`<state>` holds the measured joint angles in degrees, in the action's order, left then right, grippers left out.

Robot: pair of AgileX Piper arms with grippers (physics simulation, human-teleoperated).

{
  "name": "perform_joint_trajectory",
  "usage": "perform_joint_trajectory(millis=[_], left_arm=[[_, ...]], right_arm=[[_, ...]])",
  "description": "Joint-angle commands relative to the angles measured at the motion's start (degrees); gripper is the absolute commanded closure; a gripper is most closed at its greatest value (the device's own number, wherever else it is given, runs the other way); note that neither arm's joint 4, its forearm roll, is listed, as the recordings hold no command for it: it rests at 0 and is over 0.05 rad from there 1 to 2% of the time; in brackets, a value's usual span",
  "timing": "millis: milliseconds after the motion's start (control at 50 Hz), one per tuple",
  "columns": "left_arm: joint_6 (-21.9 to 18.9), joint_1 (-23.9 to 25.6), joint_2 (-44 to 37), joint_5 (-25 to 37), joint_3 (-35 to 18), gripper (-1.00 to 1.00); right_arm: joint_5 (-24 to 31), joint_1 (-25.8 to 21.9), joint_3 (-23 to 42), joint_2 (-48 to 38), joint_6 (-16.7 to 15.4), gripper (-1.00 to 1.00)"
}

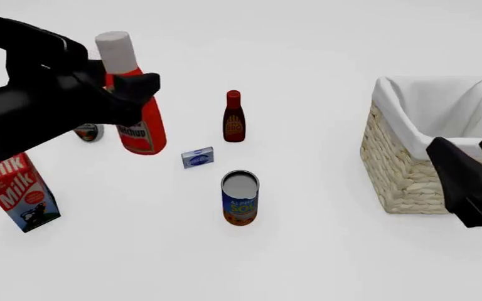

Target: Pick the ketchup and place it in the basket.

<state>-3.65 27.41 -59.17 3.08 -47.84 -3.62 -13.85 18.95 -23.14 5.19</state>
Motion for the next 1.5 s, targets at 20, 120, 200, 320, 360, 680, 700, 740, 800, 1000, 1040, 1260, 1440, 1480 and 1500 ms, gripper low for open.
perform_joint_trajectory(millis=[20,120,200,320,360,680,700,740,800,1000,1040,1260,1440,1480,1500], left_arm=[[-1.9,3.2,3.4,7.1,-3.4,1.0],[-1.4,4.4,4.5,10.5,-6.5,1.0],[-1.4,5.3,4.9,11.8,-7.7,1.0],[-0.9,6.6,5.6,15.2,-11.5,1.0],[-1.3,6.5,5.8,15.7,-12.3,1.0],[-2.8,6.6,6.6,20.3,-18.7,1.0],[-2.8,6.6,6.7,20.7,-19.4,1.0],[-3.0,6.6,6.8,21.1,-20.1,1.0],[-3.3,6.7,6.8,21.6,-21.1,1.0],[-3.4,7.8,6.7,22.3,-21.7,1.0],[-3.4,8.0,6.7,22.3,-21.7,1.0],[-3.3,8.2,6.2,21.9,-21.0,1.0],[-3.4,8.6,5.6,21.5,-20.8,1.0],[-3.6,8.6,5.5,21.4,-20.8,1.0],[-3.6,8.7,5.5,21.4,-20.7,1.0]], right_arm=[[-0.4,-5.3,3.1,-3.7,-0.9,-1.0],[-1.3,-8.2,4.7,-6.6,-1.2,-1.0],[-1.9,-9.6,5.5,-8.1,-1.3,-1.0],[-4.0,-12.4,6.6,-11.7,-1.3,-1.0],[-4.4,-12.6,6.9,-12.5,-1.5,-1.0],[-4.7,-20.9,11.8,-20.2,-0.4,-1.0],[-5.1,-20.8,11.7,-20.6,-0.5,-1.0],[-5.4,-21.7,11.8,-21.9,-0.1,-1.0],[-5.2,-22.6,12.5,-22.8,0.0,-1.0],[-3.6,-27.0,16.2,-26.8,0.9,-1.0],[-3.4,-27.6,16.5,-27.2,1.1,-1.0],[-2.8,-30.5,19.6,-29.9,1.5,-1.0],[-2.1,-32.3,21.8,-33.0,1.5,-1.0],[-2.0,-32.5,22.3,-33.5,1.3,-1.0],[-1.8,-32.7,22.7,-33.8,1.2,-1.0]])
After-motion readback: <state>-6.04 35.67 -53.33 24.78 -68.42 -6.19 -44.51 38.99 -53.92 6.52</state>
